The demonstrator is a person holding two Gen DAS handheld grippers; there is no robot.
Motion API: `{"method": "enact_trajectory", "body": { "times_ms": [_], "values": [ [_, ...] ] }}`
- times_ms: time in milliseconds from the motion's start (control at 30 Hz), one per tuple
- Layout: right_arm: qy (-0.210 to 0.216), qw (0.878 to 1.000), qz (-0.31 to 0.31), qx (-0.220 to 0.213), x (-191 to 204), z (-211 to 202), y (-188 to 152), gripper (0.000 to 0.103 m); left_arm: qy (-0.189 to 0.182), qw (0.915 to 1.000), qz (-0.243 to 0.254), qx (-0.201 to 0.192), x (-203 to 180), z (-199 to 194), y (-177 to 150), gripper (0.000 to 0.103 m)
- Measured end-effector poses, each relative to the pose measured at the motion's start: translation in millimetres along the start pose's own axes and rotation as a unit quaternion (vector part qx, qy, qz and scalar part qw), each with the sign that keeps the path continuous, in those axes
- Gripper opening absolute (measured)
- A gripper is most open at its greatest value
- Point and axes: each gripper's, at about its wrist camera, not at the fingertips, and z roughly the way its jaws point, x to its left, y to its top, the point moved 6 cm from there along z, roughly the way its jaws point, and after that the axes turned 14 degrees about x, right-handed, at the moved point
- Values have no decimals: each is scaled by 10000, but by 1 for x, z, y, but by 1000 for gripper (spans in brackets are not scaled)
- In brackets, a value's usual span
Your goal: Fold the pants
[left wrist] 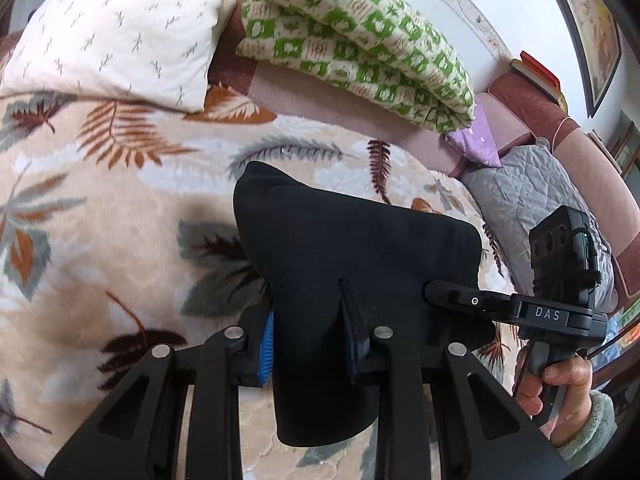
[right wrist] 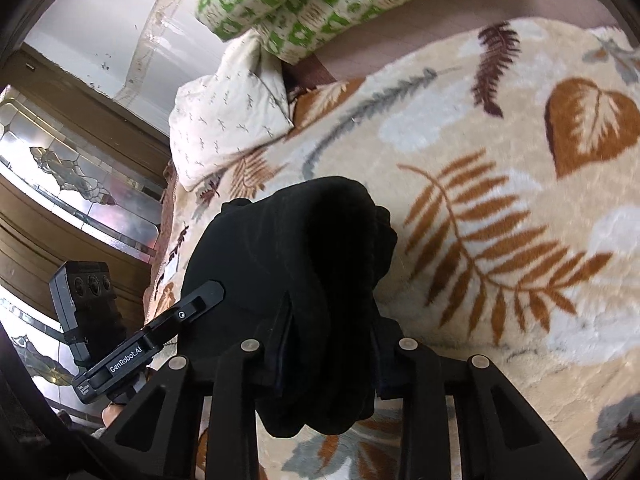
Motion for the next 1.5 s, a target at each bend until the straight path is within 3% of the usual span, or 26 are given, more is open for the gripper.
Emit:
{"method": "enact_trajectory", "body": {
  "times_ms": [233,533,1033,1267,1500],
  "values": [
    [-114,9998,-90,-112,8,-9,27,30,152,9998,95,-67,-6,-3,28,24],
    [-333,9994,-71,-28,-7,6,64,30,354,9993,88,84,4,30,56,24],
    [-336,9987,239,315,-59,60,80,32,416,9986,43,337,31,81,53,25],
    [-282,9986,303,315,-65,63,79,37,467,9988,-27,174,32,82,51,29],
    [-552,9979,278,207,-55,51,80,53,821,9966,43,81,22,71,53,37]
  ]
}}
